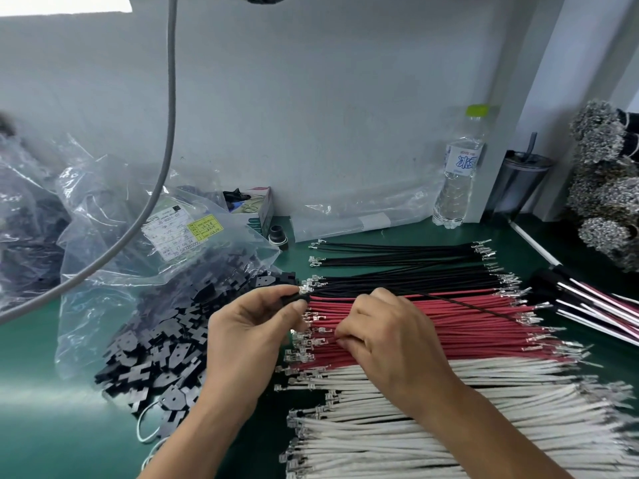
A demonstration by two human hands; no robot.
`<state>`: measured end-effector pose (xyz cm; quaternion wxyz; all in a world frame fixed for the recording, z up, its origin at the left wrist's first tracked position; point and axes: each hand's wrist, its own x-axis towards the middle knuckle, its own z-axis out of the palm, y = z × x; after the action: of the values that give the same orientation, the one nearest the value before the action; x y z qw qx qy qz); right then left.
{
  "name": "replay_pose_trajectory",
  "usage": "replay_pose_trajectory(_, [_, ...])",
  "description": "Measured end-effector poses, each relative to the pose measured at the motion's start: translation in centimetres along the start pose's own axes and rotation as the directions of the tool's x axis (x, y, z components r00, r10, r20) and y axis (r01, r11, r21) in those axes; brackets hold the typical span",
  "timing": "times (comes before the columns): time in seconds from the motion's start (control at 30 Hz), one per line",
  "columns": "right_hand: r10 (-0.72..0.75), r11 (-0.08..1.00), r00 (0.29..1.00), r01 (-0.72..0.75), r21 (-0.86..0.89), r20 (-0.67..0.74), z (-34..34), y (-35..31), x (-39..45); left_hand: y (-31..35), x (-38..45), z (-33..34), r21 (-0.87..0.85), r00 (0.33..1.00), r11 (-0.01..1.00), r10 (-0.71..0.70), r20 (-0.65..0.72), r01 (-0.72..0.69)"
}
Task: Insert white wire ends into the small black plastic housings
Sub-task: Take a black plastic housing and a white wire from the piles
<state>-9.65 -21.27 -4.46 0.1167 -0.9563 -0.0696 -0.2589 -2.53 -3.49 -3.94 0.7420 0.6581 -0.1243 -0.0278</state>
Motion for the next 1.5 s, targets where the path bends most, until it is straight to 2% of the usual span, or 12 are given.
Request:
replay_pose_trajectory(0.23, [0.055, 0.995, 0.998, -0.051, 0.085, -0.043, -0.3, 0.4, -0.1, -0.3, 0.2, -0.1, -0.021, 0.999, 0.998, -0.051, -0.007, 0.051])
replay_pose_trajectory(0.47, [0.058, 0.992, 0.978, -0.034, 0.122, -0.201, -0.1, 0.7, 0.0, 0.0, 0.3, -0.2, -0.105, 0.997, 0.992, -0.064, 0.031, 0.067])
replay_pose_trajectory(0.7, [0.116, 0.984, 0.962, -0.076, 0.163, -0.248, -0.1, 1.1, -0.2, -0.1, 0.2, -0.2, -0.105, 0.996, 0.990, -0.087, 0.030, 0.089])
replay_pose_trajectory(0.93, [0.071, 0.964, 0.917, 0.038, 0.262, -0.392, -0.6, 0.6, -0.1, 0.0, 0.3, -0.3, -0.202, 0.982, 0.965, -0.147, 0.118, 0.168])
replay_pose_trajectory(1.1, [0.090, 0.961, 0.905, 0.030, 0.274, -0.416, -0.5, 0.5, -0.1, 0.0, 0.2, -0.3, -0.239, 0.960, 0.944, -0.179, 0.214, 0.229])
replay_pose_trajectory(1.5, [0.066, 0.969, 0.912, 0.038, 0.243, -0.406, -0.6, 0.5, 0.0, 0.1, 0.2, -0.2, -0.246, 0.951, 0.938, -0.183, 0.251, 0.246])
